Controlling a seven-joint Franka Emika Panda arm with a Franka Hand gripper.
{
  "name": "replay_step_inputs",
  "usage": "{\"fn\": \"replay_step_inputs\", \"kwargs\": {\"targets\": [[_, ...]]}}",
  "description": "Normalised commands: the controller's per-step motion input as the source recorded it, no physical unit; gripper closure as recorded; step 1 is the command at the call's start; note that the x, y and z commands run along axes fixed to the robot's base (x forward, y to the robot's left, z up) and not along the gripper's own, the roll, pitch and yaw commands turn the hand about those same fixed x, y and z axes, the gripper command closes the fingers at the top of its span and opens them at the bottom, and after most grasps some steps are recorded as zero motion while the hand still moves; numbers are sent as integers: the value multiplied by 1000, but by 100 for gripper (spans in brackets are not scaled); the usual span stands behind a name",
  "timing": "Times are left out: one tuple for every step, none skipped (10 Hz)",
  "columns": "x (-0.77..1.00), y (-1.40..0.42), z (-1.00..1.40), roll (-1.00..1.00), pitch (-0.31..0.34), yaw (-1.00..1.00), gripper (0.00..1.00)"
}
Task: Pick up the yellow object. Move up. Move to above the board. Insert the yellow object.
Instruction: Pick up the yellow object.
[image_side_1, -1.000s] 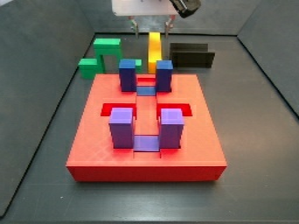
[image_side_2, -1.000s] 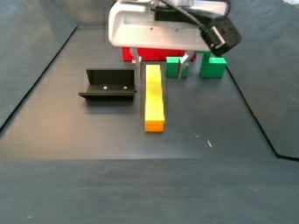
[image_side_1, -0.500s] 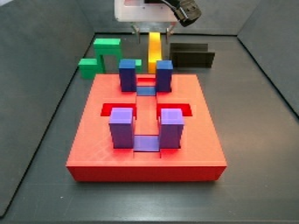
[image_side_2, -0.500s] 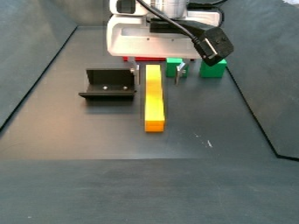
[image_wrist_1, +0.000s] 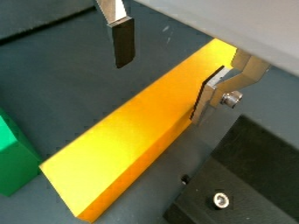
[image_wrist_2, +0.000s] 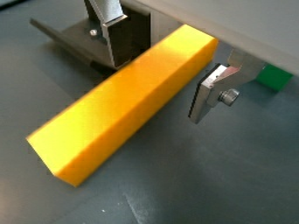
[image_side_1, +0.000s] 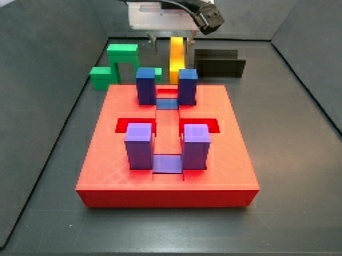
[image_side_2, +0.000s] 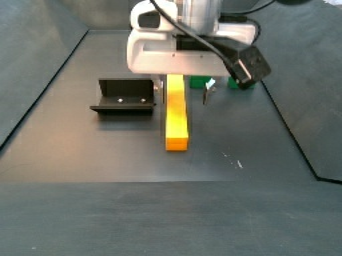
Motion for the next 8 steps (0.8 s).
{"fn": "replay_step_inputs", "kwargs": {"targets": [[63, 0, -194, -143, -173, -26, 0], [29, 0, -200, -129, -164, -40, 0], [0, 0, -211, -121, -161, -57, 0], [0, 0, -251, -111, -174, -77, 0], [0, 0, -231, -120, -163, -77, 0], [0, 0, -203, -120, -140, -60, 0], [0, 37, -189, -110, -114, -14, 0], [0, 0, 0, 0, 0, 0, 0]]}}
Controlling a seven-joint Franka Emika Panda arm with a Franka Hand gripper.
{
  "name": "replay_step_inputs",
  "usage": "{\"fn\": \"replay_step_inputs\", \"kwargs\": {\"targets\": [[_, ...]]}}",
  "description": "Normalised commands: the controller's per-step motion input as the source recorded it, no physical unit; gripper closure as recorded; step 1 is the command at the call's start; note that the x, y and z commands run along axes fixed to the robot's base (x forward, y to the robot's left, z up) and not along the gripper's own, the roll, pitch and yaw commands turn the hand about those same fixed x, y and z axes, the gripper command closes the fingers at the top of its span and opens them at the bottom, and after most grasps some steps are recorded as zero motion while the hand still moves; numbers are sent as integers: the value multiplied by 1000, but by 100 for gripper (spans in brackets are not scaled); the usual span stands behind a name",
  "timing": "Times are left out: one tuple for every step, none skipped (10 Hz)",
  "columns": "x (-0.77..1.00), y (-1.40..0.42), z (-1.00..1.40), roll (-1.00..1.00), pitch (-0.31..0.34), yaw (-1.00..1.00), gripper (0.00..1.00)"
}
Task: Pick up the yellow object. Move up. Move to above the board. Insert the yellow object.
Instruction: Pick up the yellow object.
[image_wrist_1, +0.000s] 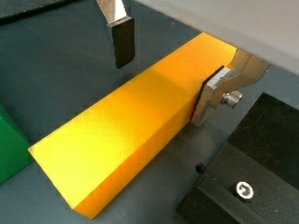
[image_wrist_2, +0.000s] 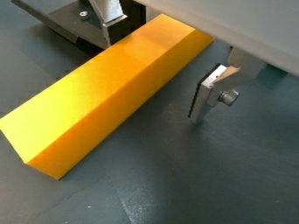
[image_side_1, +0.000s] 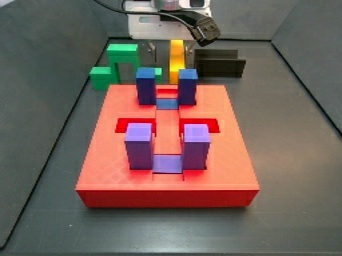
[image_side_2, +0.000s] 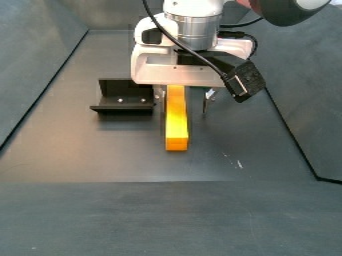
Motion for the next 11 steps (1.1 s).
{"fn": "replay_step_inputs", "kwargs": {"targets": [[0, 0, 0, 0, 0, 0, 100], [0, 0, 0, 0, 0, 0, 100], [0, 0, 0, 0, 0, 0, 100], [0, 0, 0, 0, 0, 0, 100], [0, 0, 0, 0, 0, 0, 100], [0, 0, 0, 0, 0, 0, 100], [0, 0, 0, 0, 0, 0, 100], [0, 0, 0, 0, 0, 0, 100], [0, 0, 0, 0, 0, 0, 100], [0, 0, 0, 0, 0, 0, 100], [0, 0, 0, 0, 0, 0, 100]]}}
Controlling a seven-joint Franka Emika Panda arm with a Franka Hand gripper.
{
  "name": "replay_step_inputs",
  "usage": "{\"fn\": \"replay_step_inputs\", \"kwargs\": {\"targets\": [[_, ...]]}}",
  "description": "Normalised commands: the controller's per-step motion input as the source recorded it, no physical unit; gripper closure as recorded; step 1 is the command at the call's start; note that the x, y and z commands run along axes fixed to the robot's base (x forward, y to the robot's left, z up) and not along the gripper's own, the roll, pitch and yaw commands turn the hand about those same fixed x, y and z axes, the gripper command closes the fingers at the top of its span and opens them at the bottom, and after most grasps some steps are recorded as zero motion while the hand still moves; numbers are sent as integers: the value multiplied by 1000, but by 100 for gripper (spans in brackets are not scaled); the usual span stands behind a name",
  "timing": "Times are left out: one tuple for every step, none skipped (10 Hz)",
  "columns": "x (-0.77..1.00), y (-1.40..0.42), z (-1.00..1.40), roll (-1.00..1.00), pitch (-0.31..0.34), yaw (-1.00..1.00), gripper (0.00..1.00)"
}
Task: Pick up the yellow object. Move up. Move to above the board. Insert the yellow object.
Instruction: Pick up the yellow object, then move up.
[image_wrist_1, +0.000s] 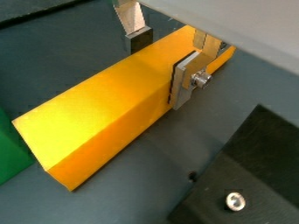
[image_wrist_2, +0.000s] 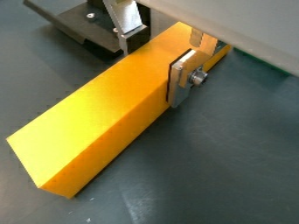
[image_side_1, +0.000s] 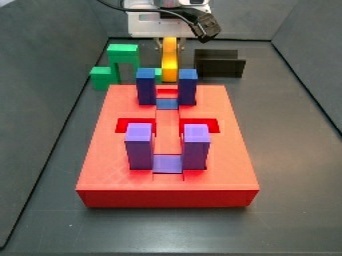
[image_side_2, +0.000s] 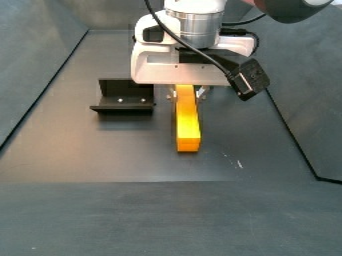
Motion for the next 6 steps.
{"fn": "replay_step_inputs", "kwargs": {"targets": [[0, 0, 0, 0, 0, 0, 100], [0, 0, 0, 0, 0, 0, 100], [0, 0, 0, 0, 0, 0, 100], [0, 0, 0, 0, 0, 0, 100], [0, 0, 0, 0, 0, 0, 100], [0, 0, 833, 0, 0, 0, 100]]}}
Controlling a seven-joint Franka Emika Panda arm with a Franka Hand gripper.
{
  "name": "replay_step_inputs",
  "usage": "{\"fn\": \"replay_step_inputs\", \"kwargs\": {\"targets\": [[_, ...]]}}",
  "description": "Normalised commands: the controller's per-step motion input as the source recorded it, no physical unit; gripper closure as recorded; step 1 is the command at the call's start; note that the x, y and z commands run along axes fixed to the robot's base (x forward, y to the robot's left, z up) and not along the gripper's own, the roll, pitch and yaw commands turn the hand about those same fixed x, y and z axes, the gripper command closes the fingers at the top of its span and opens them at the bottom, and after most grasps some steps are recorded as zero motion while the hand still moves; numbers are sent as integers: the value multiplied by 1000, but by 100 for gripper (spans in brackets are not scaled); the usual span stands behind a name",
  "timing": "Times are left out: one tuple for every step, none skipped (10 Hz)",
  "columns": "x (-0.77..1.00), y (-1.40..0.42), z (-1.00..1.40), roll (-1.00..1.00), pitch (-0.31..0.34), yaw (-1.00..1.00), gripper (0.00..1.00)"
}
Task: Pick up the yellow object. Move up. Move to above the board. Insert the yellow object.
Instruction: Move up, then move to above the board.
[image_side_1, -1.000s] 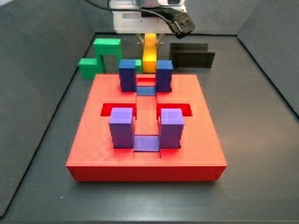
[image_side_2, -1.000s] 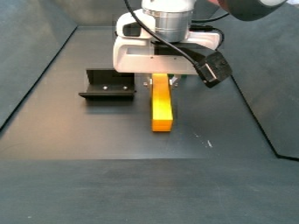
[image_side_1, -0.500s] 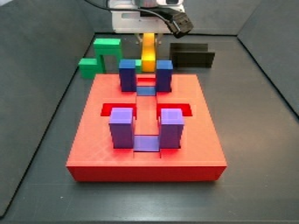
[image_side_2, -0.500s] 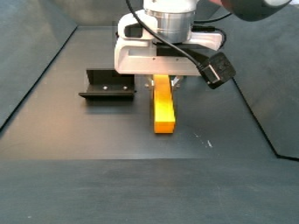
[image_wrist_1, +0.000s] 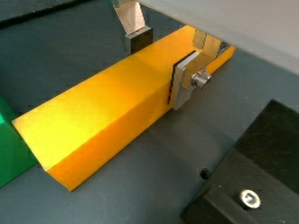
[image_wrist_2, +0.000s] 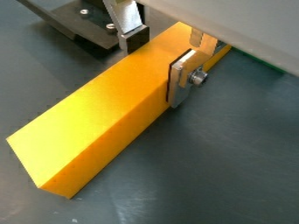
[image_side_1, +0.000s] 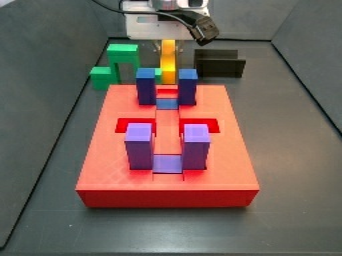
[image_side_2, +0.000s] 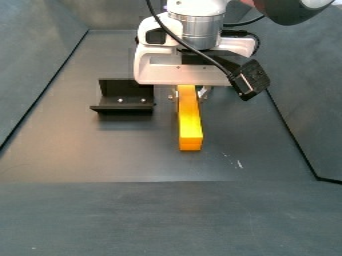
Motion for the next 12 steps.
{"fn": "replay_step_inputs", "kwargs": {"targets": [[71, 36, 839, 10, -20, -1, 100], [4, 25, 568, 32, 18, -9, 100], [19, 6, 274, 67, -1, -2, 100], [0, 0, 1400, 0, 0, 0, 100], [-12, -4, 1400, 0, 34, -5, 100], [-37, -3, 1400, 16, 70, -2, 100], [-16, -15, 1400, 80, 29, 6, 100], [-3, -10, 1400, 67, 31, 8, 100], [-2, -6, 1400, 26, 56, 6, 100], [-2, -8, 1400, 18, 59, 4, 100], [2, -6, 898, 28, 64, 8, 100], [19, -10, 447, 34, 61, 7, 100]]}}
